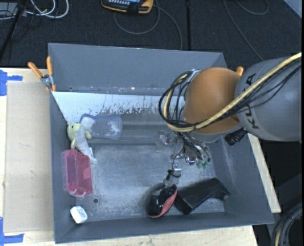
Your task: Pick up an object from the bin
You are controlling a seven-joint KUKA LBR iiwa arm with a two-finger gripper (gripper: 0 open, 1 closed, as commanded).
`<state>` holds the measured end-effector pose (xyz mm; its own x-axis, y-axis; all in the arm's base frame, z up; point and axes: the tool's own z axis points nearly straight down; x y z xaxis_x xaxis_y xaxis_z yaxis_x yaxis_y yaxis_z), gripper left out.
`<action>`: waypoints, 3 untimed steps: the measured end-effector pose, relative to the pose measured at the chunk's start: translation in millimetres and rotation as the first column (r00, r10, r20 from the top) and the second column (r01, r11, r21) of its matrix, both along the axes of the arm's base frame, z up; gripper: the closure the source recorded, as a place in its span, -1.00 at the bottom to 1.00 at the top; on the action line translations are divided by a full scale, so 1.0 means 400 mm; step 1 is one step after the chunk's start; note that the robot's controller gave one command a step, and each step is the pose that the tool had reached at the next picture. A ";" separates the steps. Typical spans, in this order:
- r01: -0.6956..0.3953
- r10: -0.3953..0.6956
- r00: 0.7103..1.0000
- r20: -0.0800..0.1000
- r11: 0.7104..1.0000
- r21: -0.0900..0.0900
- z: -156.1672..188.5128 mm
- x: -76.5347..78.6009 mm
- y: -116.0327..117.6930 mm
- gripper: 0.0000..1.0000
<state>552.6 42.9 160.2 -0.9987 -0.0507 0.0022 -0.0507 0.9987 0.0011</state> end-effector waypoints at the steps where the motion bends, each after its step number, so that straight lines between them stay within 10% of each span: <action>1: -0.095 0.095 0.995 -0.001 0.995 0.000 -0.110 -0.051 -0.068 1.00; 2: -0.094 0.094 0.996 0.002 0.996 0.000 -0.109 -0.050 -0.069 -1.00; 3: -0.094 0.094 0.996 0.002 0.996 0.000 -0.109 -0.050 -0.069 -1.00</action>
Offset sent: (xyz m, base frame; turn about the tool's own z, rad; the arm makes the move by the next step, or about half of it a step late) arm 0.0000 0.0000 0.0000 0.0000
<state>532.5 15.3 116.6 -0.9896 -0.1441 0.0004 -0.1441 0.9896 0.0011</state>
